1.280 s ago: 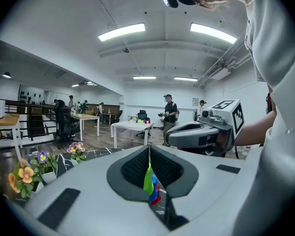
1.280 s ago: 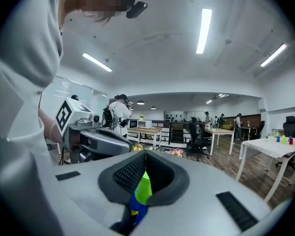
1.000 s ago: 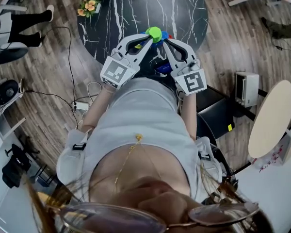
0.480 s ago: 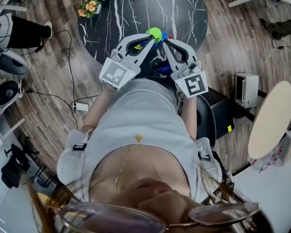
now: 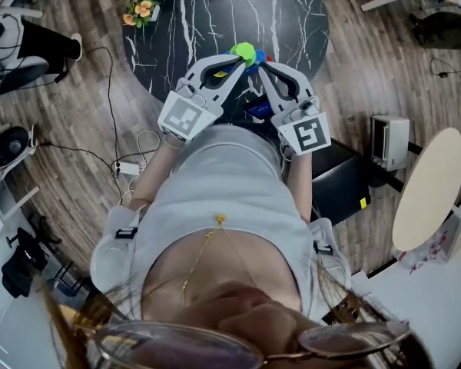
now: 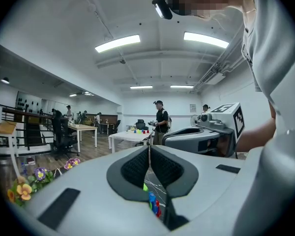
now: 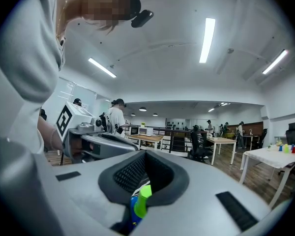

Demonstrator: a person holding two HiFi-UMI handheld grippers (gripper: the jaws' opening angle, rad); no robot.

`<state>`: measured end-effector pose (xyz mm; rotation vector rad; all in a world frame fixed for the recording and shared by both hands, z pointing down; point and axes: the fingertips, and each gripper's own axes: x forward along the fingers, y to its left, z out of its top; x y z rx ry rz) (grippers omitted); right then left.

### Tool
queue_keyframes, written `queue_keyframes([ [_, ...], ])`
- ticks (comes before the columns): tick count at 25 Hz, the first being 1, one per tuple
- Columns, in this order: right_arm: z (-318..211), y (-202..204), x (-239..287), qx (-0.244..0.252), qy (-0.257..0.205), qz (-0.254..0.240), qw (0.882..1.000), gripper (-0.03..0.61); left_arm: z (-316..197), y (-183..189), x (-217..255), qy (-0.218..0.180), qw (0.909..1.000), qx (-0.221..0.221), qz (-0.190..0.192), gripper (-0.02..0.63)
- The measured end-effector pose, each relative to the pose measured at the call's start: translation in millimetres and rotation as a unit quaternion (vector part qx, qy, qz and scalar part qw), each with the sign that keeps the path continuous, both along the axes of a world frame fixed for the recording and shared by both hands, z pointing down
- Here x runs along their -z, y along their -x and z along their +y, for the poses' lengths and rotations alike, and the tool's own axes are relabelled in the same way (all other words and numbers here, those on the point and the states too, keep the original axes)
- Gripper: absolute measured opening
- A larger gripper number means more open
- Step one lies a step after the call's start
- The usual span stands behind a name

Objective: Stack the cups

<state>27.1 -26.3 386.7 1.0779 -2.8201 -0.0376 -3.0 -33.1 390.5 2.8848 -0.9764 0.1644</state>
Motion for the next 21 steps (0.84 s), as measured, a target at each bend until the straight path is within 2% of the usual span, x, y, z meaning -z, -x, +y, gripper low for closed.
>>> queue_keyframes([
  [17, -0.4, -5.7, -5.3, -0.003, 0.004, 0.013, 1.000, 0.015, 0.9, 0.4, -5.4, -0.001, 0.9997, -0.005, -0.022, 0.035],
  [21, 0.3, -7.8, -6.5, -0.005, 0.006, 0.016, 1.000, 0.015, 1.9, -1.4, -5.7, 0.002, 0.9999, -0.004, -0.016, 0.035],
])
